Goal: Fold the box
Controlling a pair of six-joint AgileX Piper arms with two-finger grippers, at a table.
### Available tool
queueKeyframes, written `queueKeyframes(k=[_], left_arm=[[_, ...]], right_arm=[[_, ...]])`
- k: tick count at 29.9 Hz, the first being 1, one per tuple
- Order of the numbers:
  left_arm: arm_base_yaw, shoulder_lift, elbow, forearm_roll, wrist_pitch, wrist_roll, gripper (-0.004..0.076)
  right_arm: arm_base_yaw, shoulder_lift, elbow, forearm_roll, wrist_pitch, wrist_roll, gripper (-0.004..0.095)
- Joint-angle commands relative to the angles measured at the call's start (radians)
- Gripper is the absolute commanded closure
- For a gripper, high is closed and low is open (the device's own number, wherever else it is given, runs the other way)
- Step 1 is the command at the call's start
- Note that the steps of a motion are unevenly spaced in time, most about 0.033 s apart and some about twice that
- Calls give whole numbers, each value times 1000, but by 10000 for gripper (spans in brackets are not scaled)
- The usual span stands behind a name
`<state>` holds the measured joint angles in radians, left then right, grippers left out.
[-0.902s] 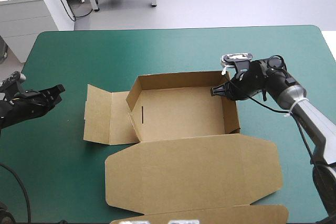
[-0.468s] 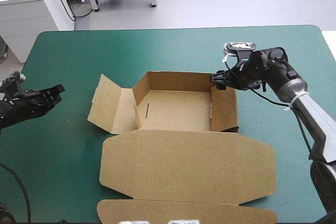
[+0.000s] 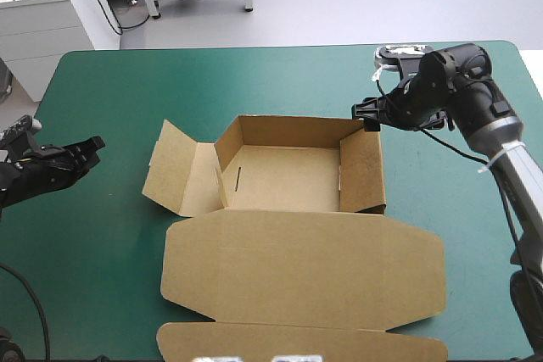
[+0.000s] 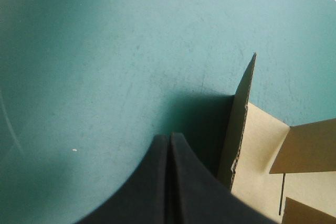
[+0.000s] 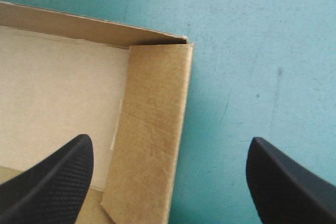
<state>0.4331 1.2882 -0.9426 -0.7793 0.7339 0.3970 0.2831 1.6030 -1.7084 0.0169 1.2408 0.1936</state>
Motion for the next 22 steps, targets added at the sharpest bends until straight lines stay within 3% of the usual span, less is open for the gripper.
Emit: queueKeyframes(k=[1, 13, 19, 22], left_arm=[[-2, -27, -25, -42, -26, -5, 732], [-2, -27, -25, -42, -7, -5, 732], [-4, -27, -25, -45, 0, -5, 732], [-4, -27, -25, -55, 5, -5, 732]], right_arm=[[0, -93, -34, 36, 11, -29, 168], [0, -181, 2, 109, 11, -8, 170], [0, -203, 170, 111, 8, 38, 170], [0, -203, 240, 107, -49, 40, 169]])
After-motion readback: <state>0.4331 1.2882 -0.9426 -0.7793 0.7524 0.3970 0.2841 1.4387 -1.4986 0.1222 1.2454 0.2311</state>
